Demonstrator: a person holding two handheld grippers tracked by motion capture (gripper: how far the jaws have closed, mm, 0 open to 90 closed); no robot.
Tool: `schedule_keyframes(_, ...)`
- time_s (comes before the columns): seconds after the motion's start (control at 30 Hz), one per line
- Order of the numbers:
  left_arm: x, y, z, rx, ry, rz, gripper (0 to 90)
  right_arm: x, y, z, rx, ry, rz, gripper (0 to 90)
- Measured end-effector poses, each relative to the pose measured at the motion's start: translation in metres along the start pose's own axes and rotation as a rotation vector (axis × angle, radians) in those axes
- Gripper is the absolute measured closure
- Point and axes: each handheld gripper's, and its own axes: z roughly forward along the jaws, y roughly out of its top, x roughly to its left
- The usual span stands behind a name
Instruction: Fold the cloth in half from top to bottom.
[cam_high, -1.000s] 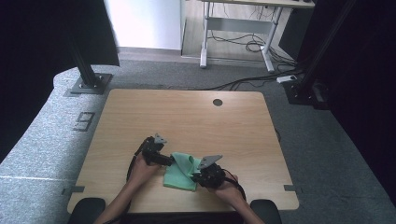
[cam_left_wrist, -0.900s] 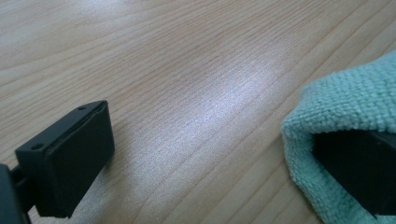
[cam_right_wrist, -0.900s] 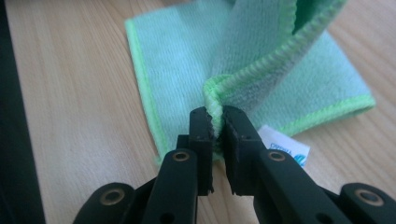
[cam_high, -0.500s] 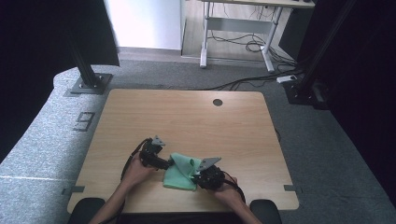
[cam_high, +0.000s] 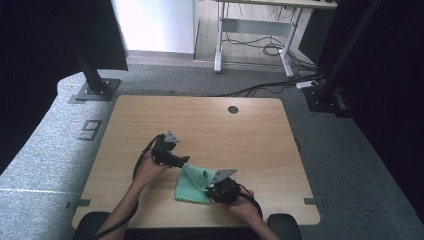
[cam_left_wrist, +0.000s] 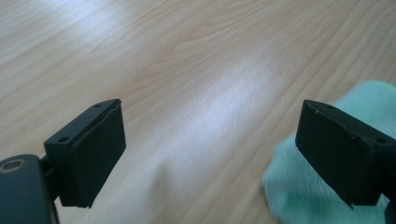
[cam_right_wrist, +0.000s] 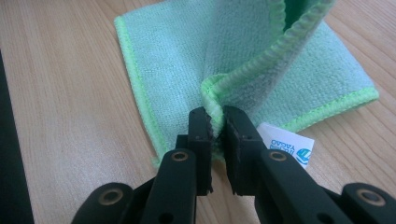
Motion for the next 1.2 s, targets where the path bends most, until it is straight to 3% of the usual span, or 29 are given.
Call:
schedule_keyframes(0.17,-0.005,0.007,0.008,0.014,-0.031,0.016,7.4,0.000,0.000,0.000,-0.002,0.001,-0.005,79.0)
schedule_keyframes(0.5,-0.008,-0.011,0.002,0.031,-0.087,0.008,7.0,0.001,0.001,-0.003,-0.016,0.022,0.002,74.6)
schedule_keyframes(0.8,-0.009,-0.028,-0.003,0.060,-0.088,0.012,7.1,0.002,-0.004,-0.019,-0.042,0.024,0.017,60.7)
schedule_keyframes(0.93,-0.011,-0.036,-0.009,0.071,-0.087,0.009,7.1,-0.002,-0.006,-0.030,-0.062,0.016,0.023,53.3)
schedule_keyframes(1.07,-0.017,-0.036,-0.017,0.046,-0.098,0.012,7.0,-0.010,-0.003,-0.037,-0.089,-0.016,0.055,46.3)
schedule_keyframes(1.2,-0.032,-0.036,-0.021,0.045,-0.111,0.053,6.9,-0.017,0.006,-0.031,-0.100,-0.058,0.065,39.5)
